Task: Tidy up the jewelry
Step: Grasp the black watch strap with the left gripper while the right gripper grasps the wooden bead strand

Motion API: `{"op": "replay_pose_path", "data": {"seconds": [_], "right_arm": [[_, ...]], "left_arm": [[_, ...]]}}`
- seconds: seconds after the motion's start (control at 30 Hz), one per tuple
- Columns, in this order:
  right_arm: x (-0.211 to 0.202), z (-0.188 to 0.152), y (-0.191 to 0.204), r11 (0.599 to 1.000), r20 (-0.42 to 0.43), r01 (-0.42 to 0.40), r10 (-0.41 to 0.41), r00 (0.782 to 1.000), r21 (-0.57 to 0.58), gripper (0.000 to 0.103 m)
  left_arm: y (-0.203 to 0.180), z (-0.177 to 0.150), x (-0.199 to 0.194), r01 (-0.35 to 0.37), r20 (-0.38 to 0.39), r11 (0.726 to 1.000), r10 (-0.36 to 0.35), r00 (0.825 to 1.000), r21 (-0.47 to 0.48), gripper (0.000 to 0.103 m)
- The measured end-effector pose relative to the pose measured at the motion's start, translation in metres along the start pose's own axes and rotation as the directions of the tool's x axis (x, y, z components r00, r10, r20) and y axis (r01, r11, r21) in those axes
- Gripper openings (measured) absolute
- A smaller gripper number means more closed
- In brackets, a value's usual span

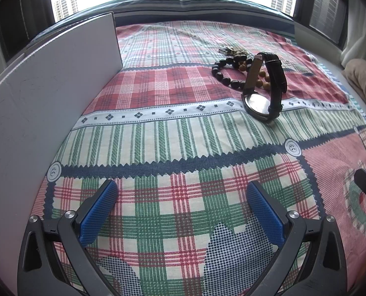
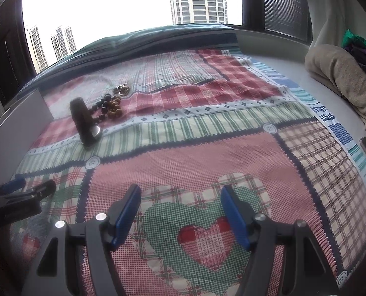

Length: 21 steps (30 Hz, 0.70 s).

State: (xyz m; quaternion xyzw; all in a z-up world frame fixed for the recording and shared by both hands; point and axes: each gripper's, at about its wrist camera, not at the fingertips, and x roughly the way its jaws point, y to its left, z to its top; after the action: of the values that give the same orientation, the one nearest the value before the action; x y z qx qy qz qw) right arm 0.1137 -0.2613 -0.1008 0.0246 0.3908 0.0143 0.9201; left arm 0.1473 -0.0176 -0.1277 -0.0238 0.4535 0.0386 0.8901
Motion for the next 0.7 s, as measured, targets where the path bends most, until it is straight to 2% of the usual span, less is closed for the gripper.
{"op": "replay_pose_path", "data": {"seconds": [0.57,0.7], "right_arm": [[-0.0057,0.0004,0.0037,1.000,0.025,0.001,-0.001,1.000,-0.019,0.069],[-0.0066,0.0004,0.0056,1.000,0.030,0.004,-0.004,1.000,-0.026,0.069]], "left_arm": [[-0.0004,-0.0009,-0.0010,-0.010,-0.004,1.000,0.010,1.000,-0.007,0.103],[-0.0002,0.0006,-0.0046,0.037,-0.033,0.999,-0.037,0.999,0.003,0.102]]}}
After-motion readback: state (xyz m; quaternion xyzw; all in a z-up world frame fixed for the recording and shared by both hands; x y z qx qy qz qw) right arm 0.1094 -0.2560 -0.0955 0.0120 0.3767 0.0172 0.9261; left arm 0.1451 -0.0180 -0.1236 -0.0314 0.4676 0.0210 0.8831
